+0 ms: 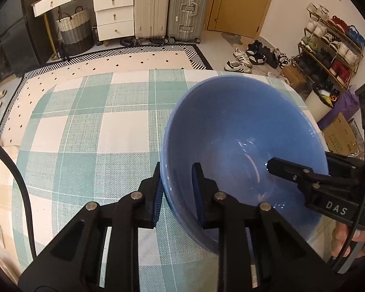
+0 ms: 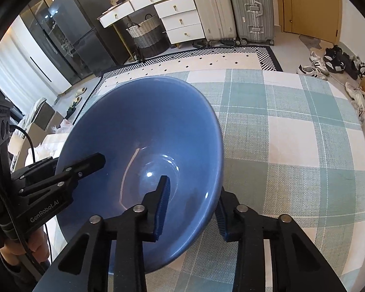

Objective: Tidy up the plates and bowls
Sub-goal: 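Lift and carry the blue bowl stack over the cream plates with both tools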

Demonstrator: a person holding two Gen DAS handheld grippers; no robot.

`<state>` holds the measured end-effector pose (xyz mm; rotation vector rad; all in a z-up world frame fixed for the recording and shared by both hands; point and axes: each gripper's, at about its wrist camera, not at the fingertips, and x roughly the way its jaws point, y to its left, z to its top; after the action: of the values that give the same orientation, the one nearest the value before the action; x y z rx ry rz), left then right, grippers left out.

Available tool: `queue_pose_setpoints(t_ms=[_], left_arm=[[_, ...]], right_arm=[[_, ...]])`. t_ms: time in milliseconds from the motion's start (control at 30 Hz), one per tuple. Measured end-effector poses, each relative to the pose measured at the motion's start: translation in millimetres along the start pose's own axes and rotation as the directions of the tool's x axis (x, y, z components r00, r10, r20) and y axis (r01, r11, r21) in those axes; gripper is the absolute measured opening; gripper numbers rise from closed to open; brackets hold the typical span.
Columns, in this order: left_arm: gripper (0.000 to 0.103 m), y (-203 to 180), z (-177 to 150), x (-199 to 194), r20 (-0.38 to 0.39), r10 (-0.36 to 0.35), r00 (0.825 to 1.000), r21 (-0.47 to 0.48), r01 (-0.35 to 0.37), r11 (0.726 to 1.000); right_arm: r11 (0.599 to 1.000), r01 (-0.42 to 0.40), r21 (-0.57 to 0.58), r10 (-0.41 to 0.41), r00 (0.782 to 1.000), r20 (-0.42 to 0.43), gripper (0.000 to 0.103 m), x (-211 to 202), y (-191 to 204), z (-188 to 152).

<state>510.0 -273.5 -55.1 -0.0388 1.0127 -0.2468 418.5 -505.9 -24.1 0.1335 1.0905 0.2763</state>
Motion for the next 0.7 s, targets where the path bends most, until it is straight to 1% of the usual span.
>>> queue_pose_setpoints(t_ms=[67,200,333,567,633,700], left_arm=[[0.019,2,-1,-1,0.002,-0.004,1.0,-0.004,0.004,1.0],[0.019,0,-3,0,0.01,0.016,1.0,0.009,-0.016,1.0],[0.017,3,-6,-4,0.0,-0.003,1.0,-0.009,0.003,1.0],[0.016,8,-9,-13,-0.003,-0.022,1.0,-0.033,0.022,0.999],[0.016,9,-11,-18,0.005,-0.011,1.0,-0.036,0.011,0.999],[0.016,7,-13,-23,0.012,-0.003,1.0,-0.028,0.003,1.0]], right_arm=[[1.0,-0.001,-0.003,0.001,1.0,0.006,0.033,0,0,-1],[1.0,0.005,-0.006,-0.005,1.0,0.008,0.03,-3,1,-2],[1.0,-0.009,0.009,0.009,1.0,0.008,0.027,-7,-2,-3],[1.0,-0.03,0.003,0.03,1.0,-0.01,0.027,-10,1,-6],[0.999,-0.048,0.011,0.048,0.999,-0.007,0.027,-13,1,-8],[0.999,-0.041,0.008,0.041,0.999,0.0,0.027,-17,4,-10]])
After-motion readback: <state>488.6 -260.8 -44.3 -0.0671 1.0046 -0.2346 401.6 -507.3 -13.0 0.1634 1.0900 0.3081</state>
